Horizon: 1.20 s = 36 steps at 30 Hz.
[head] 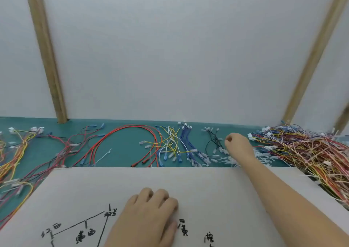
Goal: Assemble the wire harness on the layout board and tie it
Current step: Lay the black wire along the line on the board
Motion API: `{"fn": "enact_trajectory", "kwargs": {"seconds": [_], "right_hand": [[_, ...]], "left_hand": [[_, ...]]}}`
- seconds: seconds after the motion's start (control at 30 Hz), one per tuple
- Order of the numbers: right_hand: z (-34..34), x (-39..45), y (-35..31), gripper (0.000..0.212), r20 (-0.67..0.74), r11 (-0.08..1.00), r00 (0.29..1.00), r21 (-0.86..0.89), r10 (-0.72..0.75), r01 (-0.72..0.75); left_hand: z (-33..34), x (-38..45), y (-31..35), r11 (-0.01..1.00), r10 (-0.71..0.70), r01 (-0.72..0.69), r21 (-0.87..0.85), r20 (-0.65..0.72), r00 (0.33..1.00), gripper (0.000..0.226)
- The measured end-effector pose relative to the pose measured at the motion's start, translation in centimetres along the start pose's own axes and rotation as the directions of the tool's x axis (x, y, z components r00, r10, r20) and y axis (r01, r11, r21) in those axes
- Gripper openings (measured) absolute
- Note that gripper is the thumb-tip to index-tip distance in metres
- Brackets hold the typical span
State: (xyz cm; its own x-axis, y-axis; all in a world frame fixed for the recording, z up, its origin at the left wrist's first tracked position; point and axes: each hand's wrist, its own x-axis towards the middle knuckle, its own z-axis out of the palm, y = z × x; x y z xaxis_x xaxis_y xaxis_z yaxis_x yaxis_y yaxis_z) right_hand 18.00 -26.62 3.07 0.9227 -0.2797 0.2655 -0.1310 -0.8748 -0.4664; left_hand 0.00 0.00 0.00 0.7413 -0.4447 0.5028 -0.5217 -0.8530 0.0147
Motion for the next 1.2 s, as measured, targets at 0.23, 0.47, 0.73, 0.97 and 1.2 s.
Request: {"fn": "enact_trajectory", "kwargs": {"seconds": [0.23, 0.47, 0.73, 0.97, 1.2], "right_hand": [[1.4, 1.0, 1.1, 0.02, 0.101, 0.985, 0.982, -0.089, 0.158, -0.149], [1.1, 1.4, 1.1, 0.026, 0.121, 0.986, 0.979, -0.035, 0.165, -0.162], [1.0, 1.6, 1.4, 0.016, 0.007, 0.974, 0.988, 0.164, 0.154, -0.154], [-0.2, 2.3, 1.6, 0.018, -0.123, 0.924, 0.974, 0.358, 0.19, -0.135], [-1.3, 1.9, 0.9, 0.013, -0.164, 0.807, 0.964, 0.586, 0.211, -0.077]], "left_hand": [[1.2, -0.3, -0.1, 0.999, 0.018, -0.017, 0.033, -0.033, 0.999, 0.03], [0.6, -0.4, 0.2, 0.999, 0.006, -0.005, -0.037, 0.043, 0.999, 0.033], [0.4, -0.2, 0.2, 0.999, 0.007, -0.003, -0.052, 0.076, 0.997, 0.033], [0.4, -0.3, 0.2, 0.998, 0.01, -0.004, -0.067, 0.087, 0.996, 0.033], [0.4, -0.1, 0.3, 0.997, 0.002, 0.007, -0.077, 0.115, 0.993, 0.031]]}}
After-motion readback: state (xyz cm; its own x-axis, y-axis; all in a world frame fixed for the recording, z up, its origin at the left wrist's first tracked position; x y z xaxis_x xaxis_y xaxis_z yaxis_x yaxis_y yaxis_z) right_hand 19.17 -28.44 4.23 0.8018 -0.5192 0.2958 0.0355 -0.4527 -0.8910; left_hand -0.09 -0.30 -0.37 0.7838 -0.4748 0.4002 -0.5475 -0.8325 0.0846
